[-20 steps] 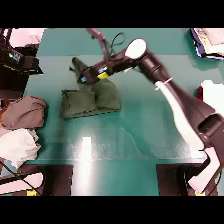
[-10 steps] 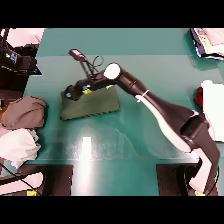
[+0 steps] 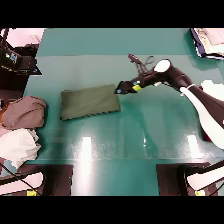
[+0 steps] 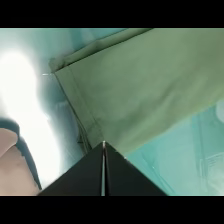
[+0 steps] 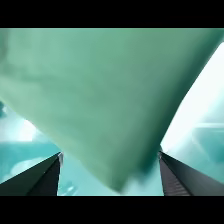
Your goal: Fold the shirts.
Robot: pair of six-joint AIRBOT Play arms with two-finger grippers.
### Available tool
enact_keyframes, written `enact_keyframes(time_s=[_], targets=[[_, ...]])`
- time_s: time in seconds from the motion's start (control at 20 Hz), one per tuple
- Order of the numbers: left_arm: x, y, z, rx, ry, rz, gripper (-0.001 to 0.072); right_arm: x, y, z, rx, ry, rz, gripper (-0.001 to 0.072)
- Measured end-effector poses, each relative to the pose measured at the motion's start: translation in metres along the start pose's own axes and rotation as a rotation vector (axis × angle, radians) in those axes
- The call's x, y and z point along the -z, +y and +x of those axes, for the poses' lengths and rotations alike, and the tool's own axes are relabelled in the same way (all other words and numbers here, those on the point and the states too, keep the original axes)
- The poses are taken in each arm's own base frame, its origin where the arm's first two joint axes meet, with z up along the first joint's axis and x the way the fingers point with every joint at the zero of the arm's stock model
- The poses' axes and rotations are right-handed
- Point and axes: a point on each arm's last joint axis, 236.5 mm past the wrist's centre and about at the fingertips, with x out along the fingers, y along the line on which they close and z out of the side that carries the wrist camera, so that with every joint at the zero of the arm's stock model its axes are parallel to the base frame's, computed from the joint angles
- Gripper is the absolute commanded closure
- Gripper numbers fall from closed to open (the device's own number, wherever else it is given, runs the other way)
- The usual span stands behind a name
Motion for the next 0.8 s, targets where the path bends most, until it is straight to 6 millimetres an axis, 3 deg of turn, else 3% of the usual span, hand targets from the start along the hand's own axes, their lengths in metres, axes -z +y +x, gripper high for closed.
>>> enact_keyframes(time_s=[0.15, 0.3, 0.45, 0.55, 0.65, 0.8], targets=[[-0.003, -0.004, 0.0, 0.015, -0.013, 0.0, 0.0682, 0.003, -0.027, 0.005, -0.031, 0.002, 0.115, 0.003], [-0.005, -0.005, 0.0, 0.023, -0.019, 0.0, 0.0682, 0.004, -0.03, 0.028, -0.085, 0.042, 0.161, 0.003], [-0.005, -0.007, 0.0, 0.029, -0.021, -0.001, 0.0682, 0.003, -0.011, 0.061, -0.164, 0.089, 0.176, 0.0038], [-0.004, -0.007, 0.0, 0.031, -0.018, 0.0, 0.0682, 0.001, 0.006, 0.082, -0.21, 0.107, 0.167, 0.0098], [-0.003, -0.008, 0.0, 0.033, -0.013, 0.001, 0.0682, 0.001, 0.02, 0.102, -0.229, 0.121, 0.143, 0.0241], [-0.001, -0.009, 0.0, 0.037, -0.006, 0.006, 0.0682, -0.003, 0.037, 0.122, -0.243, 0.122, 0.105, 0.0672]])
